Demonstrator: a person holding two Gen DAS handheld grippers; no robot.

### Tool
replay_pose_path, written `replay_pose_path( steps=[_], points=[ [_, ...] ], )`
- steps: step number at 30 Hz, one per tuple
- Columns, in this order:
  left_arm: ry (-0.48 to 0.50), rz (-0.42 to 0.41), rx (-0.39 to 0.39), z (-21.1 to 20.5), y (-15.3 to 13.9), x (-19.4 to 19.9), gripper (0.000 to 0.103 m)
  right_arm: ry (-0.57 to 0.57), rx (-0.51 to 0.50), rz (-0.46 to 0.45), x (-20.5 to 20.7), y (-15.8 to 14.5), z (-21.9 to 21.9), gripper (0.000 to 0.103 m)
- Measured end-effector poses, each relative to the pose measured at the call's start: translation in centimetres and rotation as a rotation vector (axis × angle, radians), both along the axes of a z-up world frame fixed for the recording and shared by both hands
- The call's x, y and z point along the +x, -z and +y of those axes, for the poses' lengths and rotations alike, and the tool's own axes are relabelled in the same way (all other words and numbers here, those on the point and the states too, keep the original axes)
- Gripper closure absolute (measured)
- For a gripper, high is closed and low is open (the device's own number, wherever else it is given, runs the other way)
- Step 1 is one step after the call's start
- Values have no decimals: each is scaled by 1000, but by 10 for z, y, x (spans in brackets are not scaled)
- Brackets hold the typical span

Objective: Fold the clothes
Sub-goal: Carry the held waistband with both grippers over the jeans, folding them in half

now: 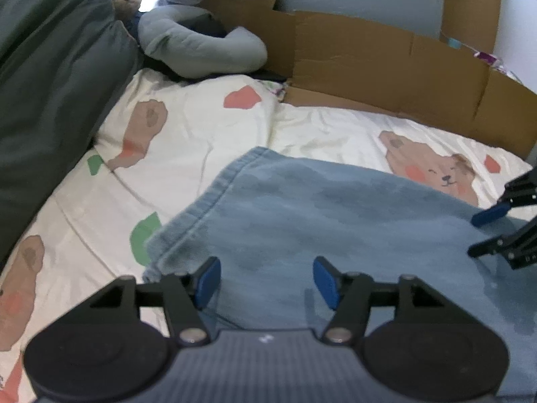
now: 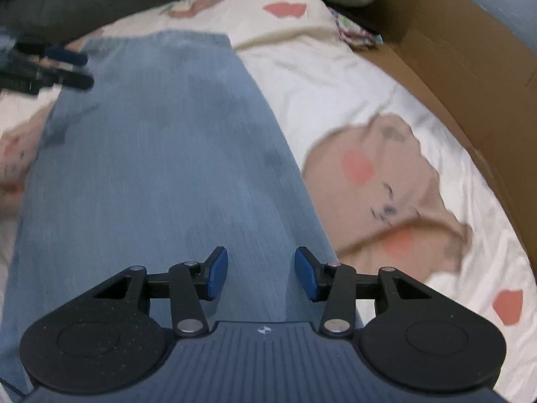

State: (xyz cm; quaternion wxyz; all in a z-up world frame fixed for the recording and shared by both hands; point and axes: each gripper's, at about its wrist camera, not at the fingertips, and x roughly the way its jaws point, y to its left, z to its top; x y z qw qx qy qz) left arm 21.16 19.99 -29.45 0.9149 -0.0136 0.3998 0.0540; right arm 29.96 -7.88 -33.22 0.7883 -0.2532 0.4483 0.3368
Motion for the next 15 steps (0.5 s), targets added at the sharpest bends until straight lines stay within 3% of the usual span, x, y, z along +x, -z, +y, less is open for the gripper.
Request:
replay_pose_path(
  steps=[15],
  points=[
    [159,27,-26,-47,0,-4,39,-33,-90,25,-26,4,-67,52]
  ],
)
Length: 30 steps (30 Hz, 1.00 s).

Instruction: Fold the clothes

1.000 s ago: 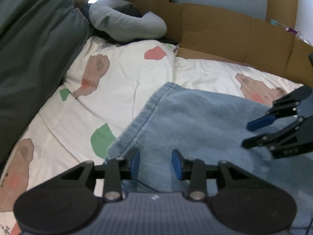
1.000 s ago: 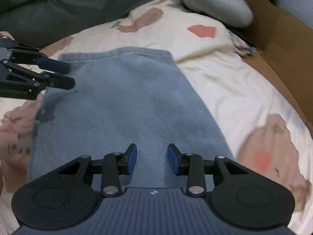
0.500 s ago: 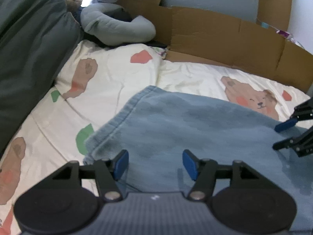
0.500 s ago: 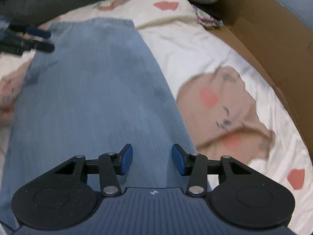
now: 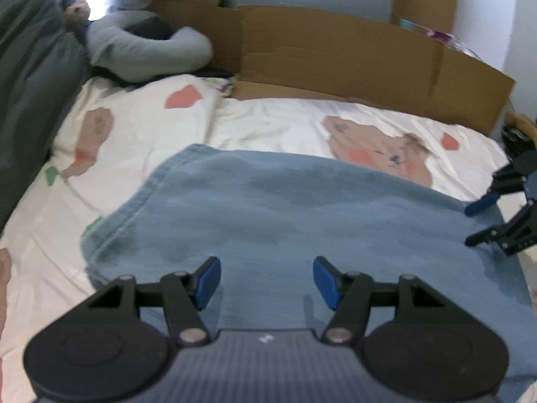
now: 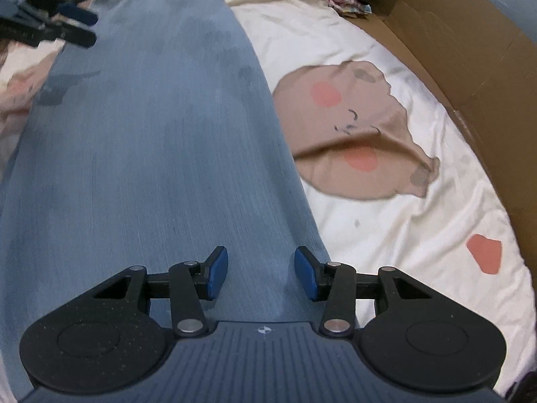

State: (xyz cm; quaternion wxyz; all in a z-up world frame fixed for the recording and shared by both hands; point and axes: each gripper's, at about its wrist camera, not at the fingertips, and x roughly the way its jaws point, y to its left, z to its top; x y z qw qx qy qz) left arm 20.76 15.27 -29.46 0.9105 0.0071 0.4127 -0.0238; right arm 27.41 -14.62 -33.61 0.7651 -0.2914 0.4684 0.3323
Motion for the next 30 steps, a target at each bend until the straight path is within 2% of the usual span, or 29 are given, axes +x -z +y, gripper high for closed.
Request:
replay_pose_path(
  steps=[11,15,19,21,23,25,30],
  points=[
    [128,35,-21,-39,7,-2,39,23,-48,11,-21,0,-34,52],
    [196,47,-65,-56,6,-4,40,51,-65,9,-27,-5,-44,52],
    [265,82,-108,-73,9,-6,48,84,-49,-28,-37,-17,-47,52],
    [297,101,-115,-80,12,-7,57,103,-16,-37,-41,-21,-50,52],
    [321,128,-128,-86,15,-7,71,116,7,-53,-46,-23,-54,52],
    [347,155,-145,-92,17,-7,77,131,20,-71,-48,-18,-58,52],
    [461,191,-149,-112,14,-17,80,177,56,-122,-48,-3,-67,52]
  ],
)
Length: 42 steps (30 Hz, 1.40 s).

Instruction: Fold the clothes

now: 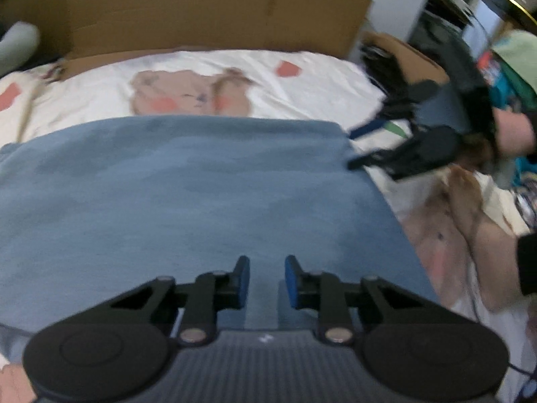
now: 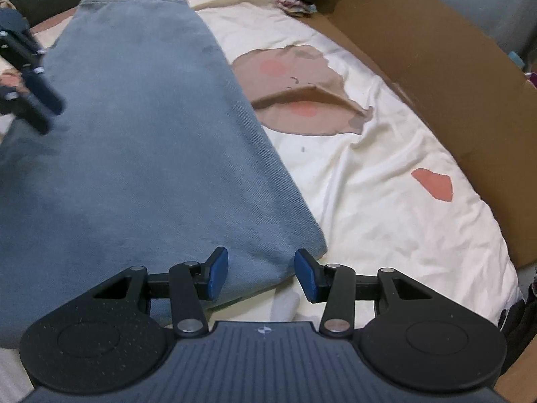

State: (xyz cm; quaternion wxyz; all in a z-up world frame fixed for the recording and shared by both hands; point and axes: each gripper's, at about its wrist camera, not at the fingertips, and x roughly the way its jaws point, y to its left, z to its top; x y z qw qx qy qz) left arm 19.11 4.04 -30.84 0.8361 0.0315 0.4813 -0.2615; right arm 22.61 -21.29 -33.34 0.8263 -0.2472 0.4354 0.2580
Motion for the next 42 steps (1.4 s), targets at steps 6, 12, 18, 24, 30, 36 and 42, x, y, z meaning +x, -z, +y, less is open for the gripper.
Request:
replay_pose_path(
  steps=[6,12,18,24,30,36,42],
  points=[
    [80,70,26,-16,14,-13,83,33,50,-6,-1,10,-6,52],
    [101,94,69,-21,26,-15,85,-1,75,-7,-12,5,-6,52],
    [96,131,32,-9,21,-19,85,-132,89,18,-37,5,4,52],
    [75,194,14,6,25,-27,85,-215,83,55,-58,2,11,52],
    [80,224,-10,7,22,-28,85,-284,92,100,-75,1,20,52],
    [75,232,-50,10,18,-23,85,-350,129,179,-89,-1,24,52],
    [93,234,-72,7,15,-23,85,-383,156,220,-104,-2,30,52]
  ],
)
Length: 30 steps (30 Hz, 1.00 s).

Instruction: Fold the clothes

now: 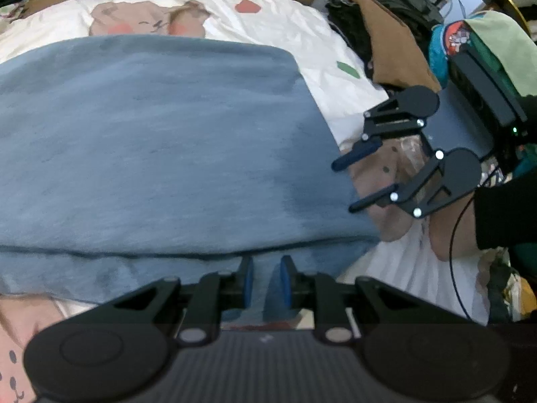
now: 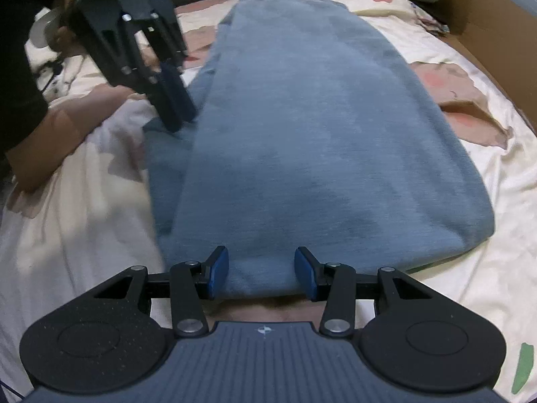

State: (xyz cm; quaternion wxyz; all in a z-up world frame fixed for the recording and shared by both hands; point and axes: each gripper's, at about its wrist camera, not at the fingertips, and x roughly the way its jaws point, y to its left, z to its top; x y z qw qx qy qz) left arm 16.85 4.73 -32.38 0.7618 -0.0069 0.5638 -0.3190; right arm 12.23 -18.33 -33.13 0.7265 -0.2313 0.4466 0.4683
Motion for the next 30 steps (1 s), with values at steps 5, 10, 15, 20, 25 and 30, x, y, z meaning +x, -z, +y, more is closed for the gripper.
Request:
replay_pose_path(
  steps=[5,10,15,20,25,30],
  points=[
    [3,18,-19,-5,1,0,86,21,27,63,0,-3,-3,52],
    [31,21,22,-12,16,-11,86,16,13,58,-2,5,1,52],
    [69,42,86,-24,30,-16,101,33,4,56,-1,8,5,52],
    [42,63,66,-16,26,-20,101,136,62,149,14,-4,-9,52],
    [17,47,31,-6,14,-19,100,309,113,205,35,-7,-36,52],
    [-48,23,-4,6,4,-10,99,444,124,228,47,-1,-57,52]
  ],
)
